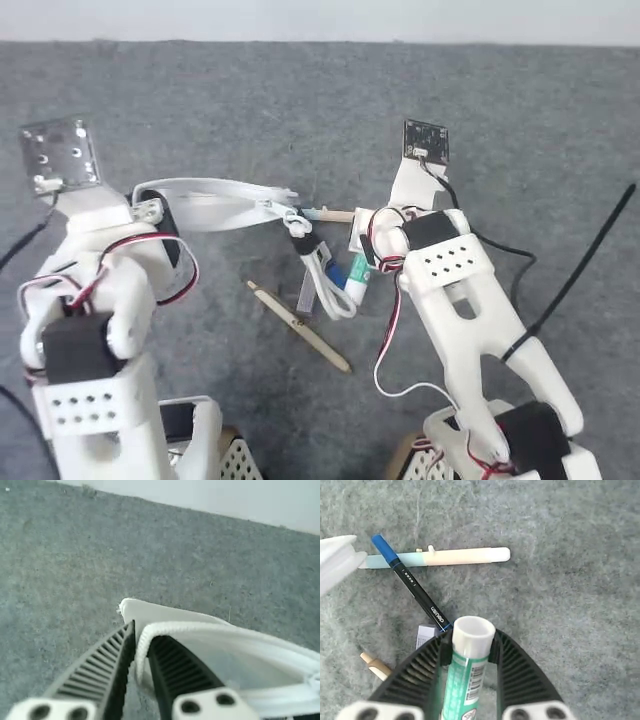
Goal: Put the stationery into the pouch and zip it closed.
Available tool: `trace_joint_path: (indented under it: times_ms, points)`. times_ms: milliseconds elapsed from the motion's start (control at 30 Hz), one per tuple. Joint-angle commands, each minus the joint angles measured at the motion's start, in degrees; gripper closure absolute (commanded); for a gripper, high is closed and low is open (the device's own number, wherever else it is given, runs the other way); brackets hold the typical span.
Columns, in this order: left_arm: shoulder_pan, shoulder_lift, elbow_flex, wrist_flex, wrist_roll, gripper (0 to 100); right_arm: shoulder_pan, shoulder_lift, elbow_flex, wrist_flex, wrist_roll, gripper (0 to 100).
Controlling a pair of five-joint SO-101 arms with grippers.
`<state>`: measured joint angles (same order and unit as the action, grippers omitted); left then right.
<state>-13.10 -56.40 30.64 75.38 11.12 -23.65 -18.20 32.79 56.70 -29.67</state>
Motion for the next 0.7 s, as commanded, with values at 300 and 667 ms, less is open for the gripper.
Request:
trace_joint_path:
  times_ms: [300, 667]
  points:
    - [-1.93, -0.09, 1.98, -6.51, 0.88, 99, 0.84, -3.91, 1.32, -2.33, -0.44, 99.3]
    - [-1.93, -0.09, 4.09, -6.51, 0.88, 99, 0.84, -3.3, 1.32, -2.24, -0.35, 99.3]
